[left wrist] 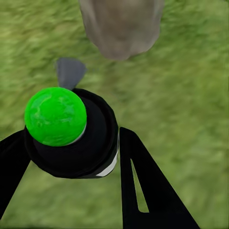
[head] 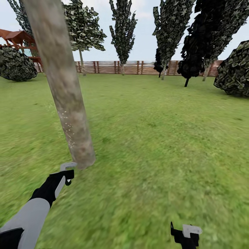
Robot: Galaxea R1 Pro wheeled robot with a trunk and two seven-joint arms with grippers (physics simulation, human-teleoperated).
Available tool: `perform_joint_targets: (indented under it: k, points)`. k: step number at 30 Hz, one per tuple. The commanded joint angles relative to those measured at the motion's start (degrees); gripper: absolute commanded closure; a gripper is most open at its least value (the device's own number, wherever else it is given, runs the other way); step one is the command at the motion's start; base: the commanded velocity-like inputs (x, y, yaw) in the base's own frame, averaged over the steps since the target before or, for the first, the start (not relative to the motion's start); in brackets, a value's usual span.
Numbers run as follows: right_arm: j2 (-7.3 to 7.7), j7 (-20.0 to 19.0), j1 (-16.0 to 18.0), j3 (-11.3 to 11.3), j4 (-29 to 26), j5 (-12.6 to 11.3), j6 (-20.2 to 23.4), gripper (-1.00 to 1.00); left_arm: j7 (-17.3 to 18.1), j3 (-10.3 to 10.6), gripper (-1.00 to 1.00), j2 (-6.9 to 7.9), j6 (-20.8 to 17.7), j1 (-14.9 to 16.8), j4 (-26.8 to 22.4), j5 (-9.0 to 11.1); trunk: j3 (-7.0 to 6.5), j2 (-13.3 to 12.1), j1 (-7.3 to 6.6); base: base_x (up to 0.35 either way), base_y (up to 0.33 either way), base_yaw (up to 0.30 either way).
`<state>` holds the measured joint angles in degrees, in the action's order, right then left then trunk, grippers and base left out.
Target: In the garden, pick up the pesticide atomizer on the floor and spray pesticide onto both trees until each tree trunk is fully covered.
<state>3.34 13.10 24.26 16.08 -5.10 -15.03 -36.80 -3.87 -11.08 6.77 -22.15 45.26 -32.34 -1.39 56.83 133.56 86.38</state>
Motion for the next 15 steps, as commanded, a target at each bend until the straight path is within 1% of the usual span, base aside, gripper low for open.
perform_joint_targets:
  k: [1, 15]
  points:
    - [0.00, 0.00, 0.00, 0.00, 0.00, 0.00, -0.01, -1.00, 0.00, 0.00, 1.00, 0.00, 0.00, 0.00, -0.02, -0.02, 0.00, 0.00, 0.00, 0.159, -0.264, 0.279]
    - [-0.05, 0.00, 0.00, 0.00, 0.00, 0.00, 0.02, -1.00, 0.00, 0.00, 1.00, 0.00, 0.00, 0.00, -0.04, -0.02, 0.00, 0.00, 0.00, 0.159, -0.264, 0.278]
